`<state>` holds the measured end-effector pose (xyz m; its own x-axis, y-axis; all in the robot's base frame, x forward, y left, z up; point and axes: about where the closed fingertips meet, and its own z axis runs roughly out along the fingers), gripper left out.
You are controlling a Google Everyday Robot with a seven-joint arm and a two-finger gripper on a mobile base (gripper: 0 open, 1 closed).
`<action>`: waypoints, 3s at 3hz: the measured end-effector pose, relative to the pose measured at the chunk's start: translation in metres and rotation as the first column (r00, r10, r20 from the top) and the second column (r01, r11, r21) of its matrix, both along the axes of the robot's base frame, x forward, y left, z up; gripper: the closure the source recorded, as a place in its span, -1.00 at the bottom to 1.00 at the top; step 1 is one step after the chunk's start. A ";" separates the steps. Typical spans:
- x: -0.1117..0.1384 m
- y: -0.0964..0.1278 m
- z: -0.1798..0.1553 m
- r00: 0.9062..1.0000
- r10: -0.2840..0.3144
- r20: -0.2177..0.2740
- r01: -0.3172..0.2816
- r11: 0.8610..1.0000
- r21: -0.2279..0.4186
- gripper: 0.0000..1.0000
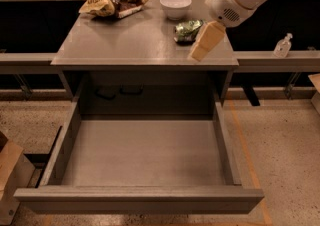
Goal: Place green can into top drawer
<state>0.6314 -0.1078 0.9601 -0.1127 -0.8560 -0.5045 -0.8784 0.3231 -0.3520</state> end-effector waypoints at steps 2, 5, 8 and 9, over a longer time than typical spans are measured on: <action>0.046 0.012 -0.004 0.998 -0.034 0.053 0.029 0.995 0.090 -1.00; 0.116 0.003 -0.067 0.974 -0.228 -0.005 0.227 0.963 0.144 -1.00; 0.194 -0.036 -0.097 0.936 -0.351 0.016 0.341 0.918 0.201 -1.00; 0.213 -0.037 -0.104 0.930 -0.367 0.011 0.354 0.906 0.232 -1.00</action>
Offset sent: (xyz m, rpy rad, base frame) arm 0.0376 0.0094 -0.0015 0.0752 -0.0479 -0.0224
